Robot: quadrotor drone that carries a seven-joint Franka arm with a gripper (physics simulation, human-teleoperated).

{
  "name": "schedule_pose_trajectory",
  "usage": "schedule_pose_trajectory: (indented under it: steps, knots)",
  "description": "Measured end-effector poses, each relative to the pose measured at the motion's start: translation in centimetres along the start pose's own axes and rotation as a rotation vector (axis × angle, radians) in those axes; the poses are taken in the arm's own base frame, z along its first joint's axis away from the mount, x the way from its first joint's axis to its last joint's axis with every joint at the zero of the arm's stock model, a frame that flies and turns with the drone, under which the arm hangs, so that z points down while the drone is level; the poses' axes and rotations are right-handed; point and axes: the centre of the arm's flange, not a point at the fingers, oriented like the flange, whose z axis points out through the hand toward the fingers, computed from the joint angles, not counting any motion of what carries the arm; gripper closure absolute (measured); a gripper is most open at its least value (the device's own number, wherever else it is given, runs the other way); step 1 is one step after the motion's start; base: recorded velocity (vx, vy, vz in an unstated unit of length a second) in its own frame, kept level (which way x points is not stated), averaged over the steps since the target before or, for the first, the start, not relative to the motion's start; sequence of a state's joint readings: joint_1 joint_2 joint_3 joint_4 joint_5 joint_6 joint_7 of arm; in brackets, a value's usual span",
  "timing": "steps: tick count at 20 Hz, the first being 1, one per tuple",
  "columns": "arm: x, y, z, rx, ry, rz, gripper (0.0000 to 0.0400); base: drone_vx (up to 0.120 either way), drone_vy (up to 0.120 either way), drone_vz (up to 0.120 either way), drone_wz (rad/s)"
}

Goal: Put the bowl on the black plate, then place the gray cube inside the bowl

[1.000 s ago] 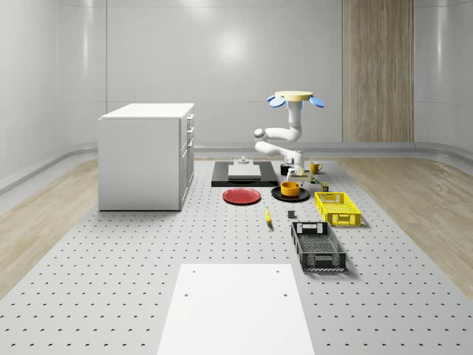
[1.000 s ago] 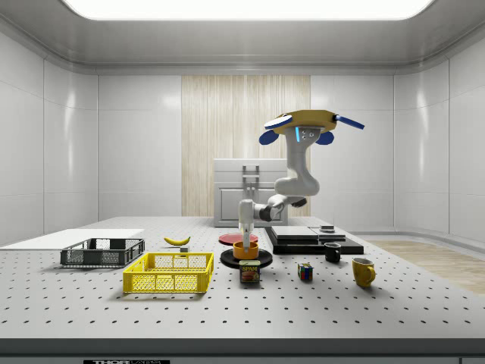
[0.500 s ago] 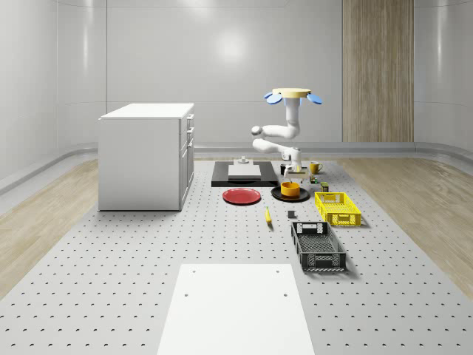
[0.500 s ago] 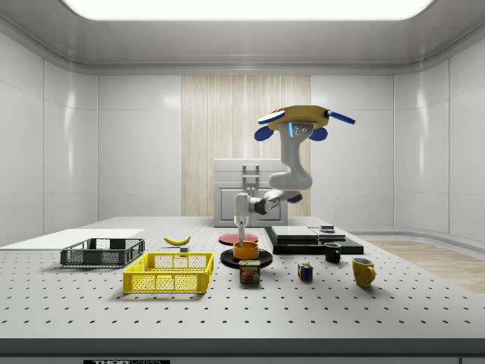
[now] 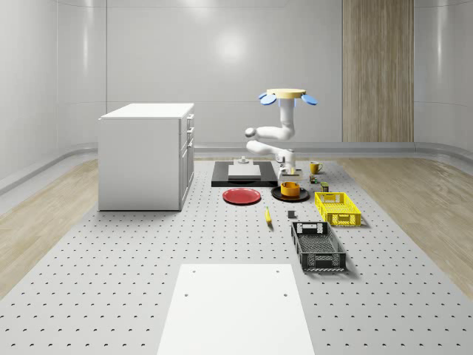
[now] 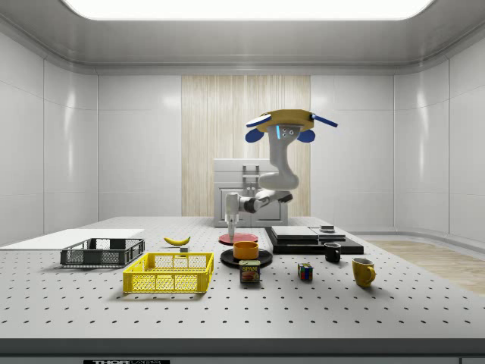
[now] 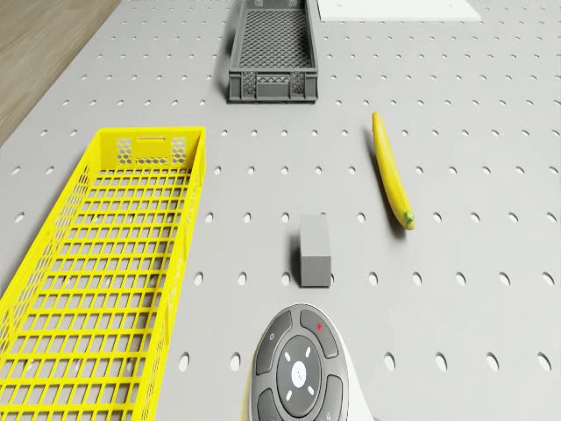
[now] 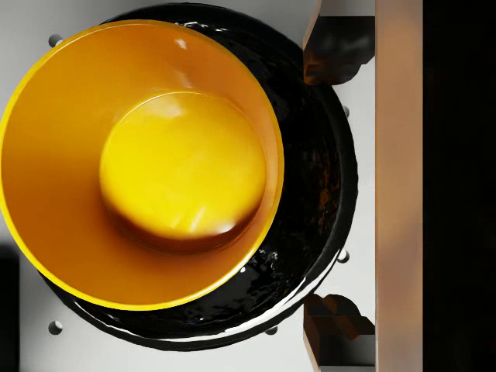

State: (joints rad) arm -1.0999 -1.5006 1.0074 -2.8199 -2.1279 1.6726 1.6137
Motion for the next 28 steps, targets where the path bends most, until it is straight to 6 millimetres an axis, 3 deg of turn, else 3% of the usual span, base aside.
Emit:
schedule_pose_trajectory:
  steps: [8, 17, 28]
  knots:
    - [0.00, 0.00, -0.01, 0.000, 0.000, 0.000, 0.0000, 0.120, 0.000, 0.000, 0.000]
    - [0.00, 0.00, -0.01, 0.000, 0.000, 0.000, 0.0000, 0.120, -0.040, -0.116, 0.000]
    - [0.00, 0.00, -0.01, 0.000, 0.000, 0.000, 0.0000, 0.120, -0.025, 0.000, 0.000]
